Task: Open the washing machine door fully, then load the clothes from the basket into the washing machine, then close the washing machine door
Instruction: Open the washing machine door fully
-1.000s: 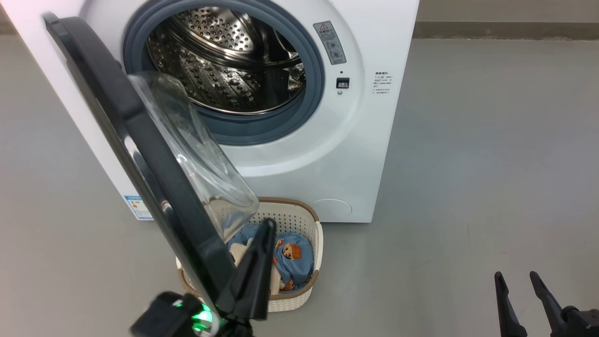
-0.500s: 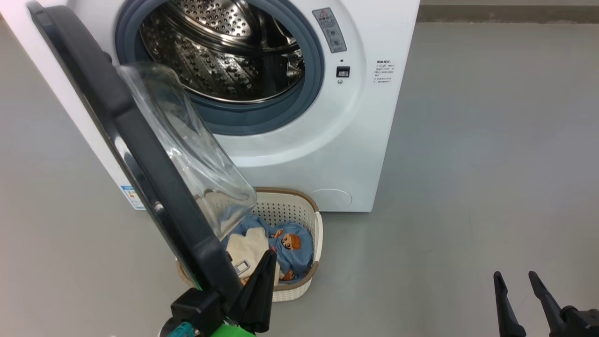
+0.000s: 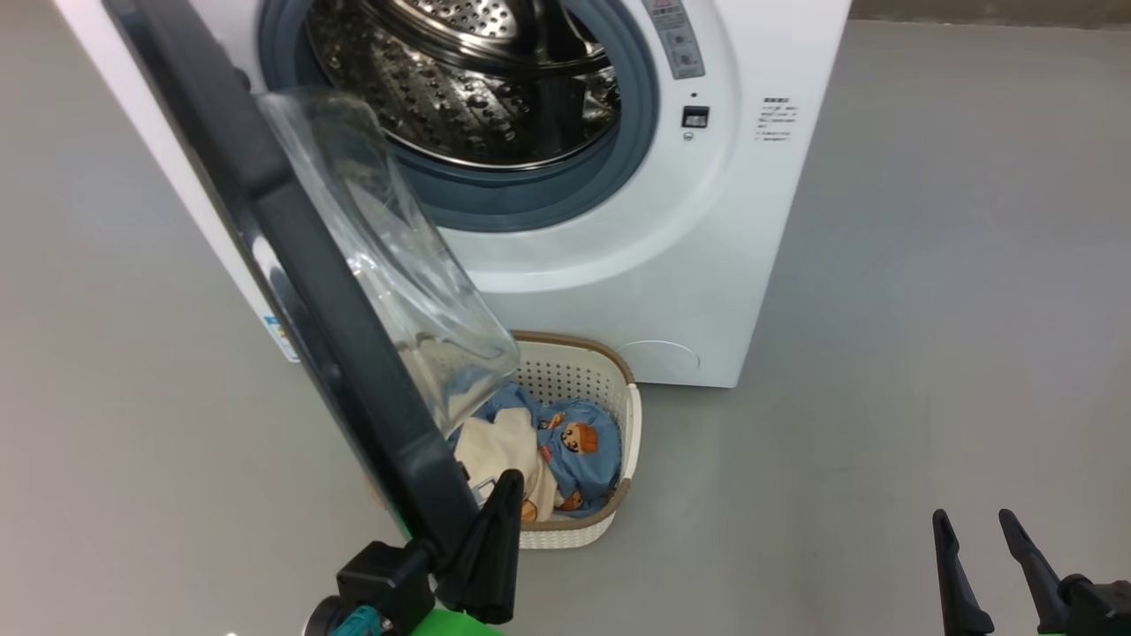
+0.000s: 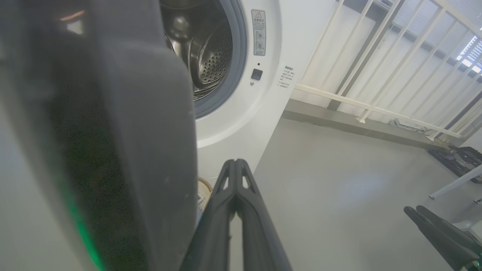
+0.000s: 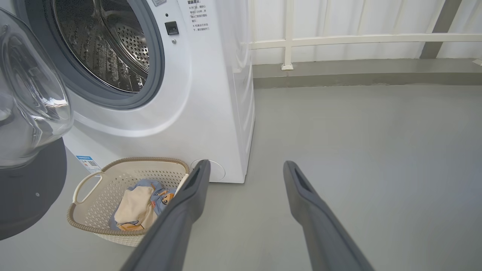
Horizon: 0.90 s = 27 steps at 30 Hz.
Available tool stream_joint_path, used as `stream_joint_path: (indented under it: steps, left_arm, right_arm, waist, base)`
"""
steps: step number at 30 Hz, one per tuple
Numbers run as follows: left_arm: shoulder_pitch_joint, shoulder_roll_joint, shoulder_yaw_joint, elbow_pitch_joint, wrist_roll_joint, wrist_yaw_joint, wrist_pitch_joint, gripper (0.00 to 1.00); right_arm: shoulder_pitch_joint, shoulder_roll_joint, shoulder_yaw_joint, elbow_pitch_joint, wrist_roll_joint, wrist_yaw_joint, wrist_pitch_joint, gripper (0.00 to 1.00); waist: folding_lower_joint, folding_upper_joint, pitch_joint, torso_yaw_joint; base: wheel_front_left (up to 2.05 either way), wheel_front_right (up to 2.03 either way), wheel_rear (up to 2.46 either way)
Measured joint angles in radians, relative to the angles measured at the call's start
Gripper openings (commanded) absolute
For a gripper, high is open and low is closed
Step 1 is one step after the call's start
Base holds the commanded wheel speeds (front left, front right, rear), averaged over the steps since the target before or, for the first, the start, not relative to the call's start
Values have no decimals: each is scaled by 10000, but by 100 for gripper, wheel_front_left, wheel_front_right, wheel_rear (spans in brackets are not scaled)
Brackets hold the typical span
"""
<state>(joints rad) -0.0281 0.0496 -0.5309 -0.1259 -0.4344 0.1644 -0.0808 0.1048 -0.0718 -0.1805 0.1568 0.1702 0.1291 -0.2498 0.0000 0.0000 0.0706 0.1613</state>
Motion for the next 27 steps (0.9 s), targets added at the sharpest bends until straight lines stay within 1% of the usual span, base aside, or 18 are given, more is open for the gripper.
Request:
stream_joint_path:
  steps: [12, 15, 27]
  left_arm:
    - [-1, -33, 21, 61, -4, 393, -253, 0]
    - [-1, -56, 8, 63, -4, 439, -313, 0]
    - [-1, -90, 65, 69, 0, 857, -414, 0]
  right_arm:
    - [-80, -81, 12, -4, 0, 2, 0, 100]
    - [-80, -86, 13, -6, 0, 2, 0, 100]
    - [-80, -90, 12, -2, 2, 2, 0, 100]
  waist:
    - [0, 0, 222, 747]
    - [0, 0, 257, 890]
    - [0, 0, 340, 1367]
  base:
    - [0, 0, 0]
    - [0, 0, 0]
    - [0, 0, 0]
